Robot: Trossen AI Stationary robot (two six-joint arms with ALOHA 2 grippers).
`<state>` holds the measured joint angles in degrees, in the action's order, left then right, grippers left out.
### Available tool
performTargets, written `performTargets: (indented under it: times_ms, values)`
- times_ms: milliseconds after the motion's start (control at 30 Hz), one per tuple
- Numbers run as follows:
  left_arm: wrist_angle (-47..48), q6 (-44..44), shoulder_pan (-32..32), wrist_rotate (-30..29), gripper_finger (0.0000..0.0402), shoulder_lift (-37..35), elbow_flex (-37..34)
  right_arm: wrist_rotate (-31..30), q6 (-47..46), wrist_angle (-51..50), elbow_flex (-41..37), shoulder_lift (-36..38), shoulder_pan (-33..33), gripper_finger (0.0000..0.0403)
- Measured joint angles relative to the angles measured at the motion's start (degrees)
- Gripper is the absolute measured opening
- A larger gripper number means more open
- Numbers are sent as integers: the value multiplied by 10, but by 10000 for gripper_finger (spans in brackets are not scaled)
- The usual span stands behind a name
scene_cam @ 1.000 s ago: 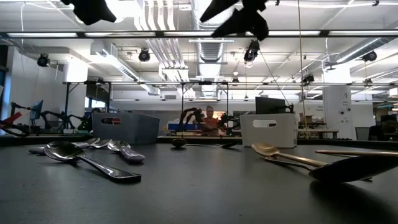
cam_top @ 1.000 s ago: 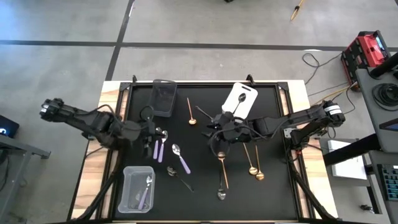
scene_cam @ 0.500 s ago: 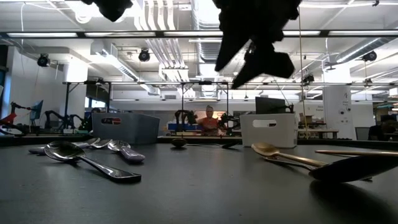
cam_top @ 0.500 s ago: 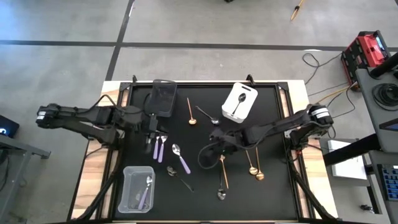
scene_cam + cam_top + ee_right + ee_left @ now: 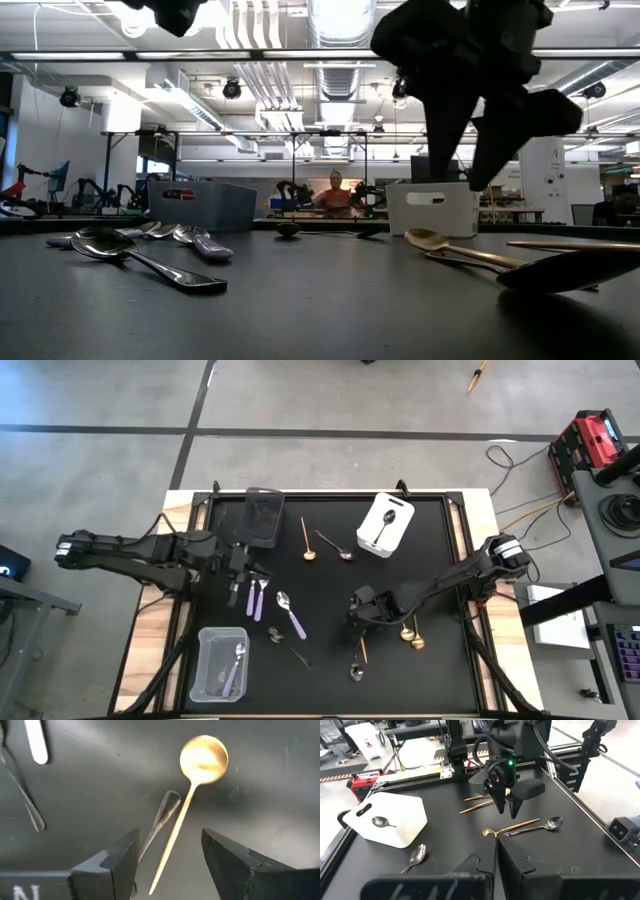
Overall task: Sort silverware by color (type)
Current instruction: Put the gold spoon into the black bin
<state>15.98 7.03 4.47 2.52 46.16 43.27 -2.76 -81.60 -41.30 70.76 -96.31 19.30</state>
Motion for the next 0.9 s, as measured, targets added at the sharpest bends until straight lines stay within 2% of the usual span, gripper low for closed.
performTargets:
  times_ms: [267,533,900]
  values:
    - [-7,0,0,0,0,-20,0,2,-24,-30,54,-59,13,203]
    - [-8,0,0,0,0,-15,1,18,2,-193,158,-140,13,203]
    - [-8,-2,0,-1,0,-11,1,15,22,-197,174,-163,13,203]
